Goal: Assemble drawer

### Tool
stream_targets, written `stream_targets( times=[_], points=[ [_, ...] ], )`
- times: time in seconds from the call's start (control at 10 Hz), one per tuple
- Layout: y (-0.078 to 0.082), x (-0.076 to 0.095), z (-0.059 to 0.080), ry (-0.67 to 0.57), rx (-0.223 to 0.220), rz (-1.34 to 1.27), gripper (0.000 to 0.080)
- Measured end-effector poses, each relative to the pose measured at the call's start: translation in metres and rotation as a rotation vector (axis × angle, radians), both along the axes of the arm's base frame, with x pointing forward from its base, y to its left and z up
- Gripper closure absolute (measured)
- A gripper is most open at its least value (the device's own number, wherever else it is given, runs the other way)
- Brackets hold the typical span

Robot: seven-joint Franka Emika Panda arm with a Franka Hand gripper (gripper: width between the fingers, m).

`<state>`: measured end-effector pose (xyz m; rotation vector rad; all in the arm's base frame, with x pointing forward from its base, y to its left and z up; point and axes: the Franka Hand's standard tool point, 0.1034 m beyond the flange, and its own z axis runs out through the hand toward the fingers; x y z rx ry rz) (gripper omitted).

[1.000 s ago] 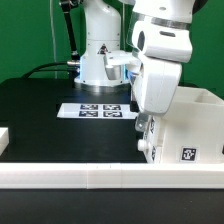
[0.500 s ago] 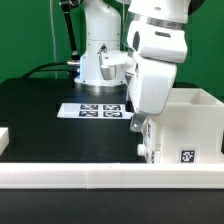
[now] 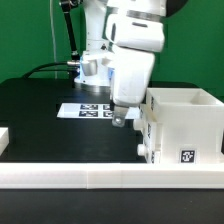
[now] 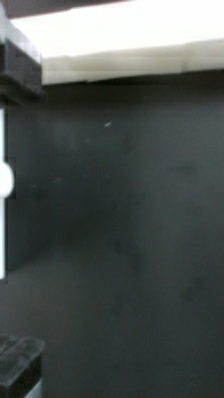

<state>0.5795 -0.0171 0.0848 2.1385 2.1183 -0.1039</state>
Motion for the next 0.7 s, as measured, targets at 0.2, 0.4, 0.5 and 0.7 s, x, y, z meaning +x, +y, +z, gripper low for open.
stream_targets(
  times=[0.2,0.4,0.5,0.7],
  points=[
    [-0.008,0.0,0.019,-0.047,0.004,-0.009,0.0151],
    [-0.012,-0.008,0.028,-0.084,0.014,-0.013,0.0151],
    [-0.01,-0.015,0.031,-0.113,0.034,-0.029,0.0151],
    [-0.01,-0.017,0.029,-0.106,0.034,-0.029,0.0151]
  ],
)
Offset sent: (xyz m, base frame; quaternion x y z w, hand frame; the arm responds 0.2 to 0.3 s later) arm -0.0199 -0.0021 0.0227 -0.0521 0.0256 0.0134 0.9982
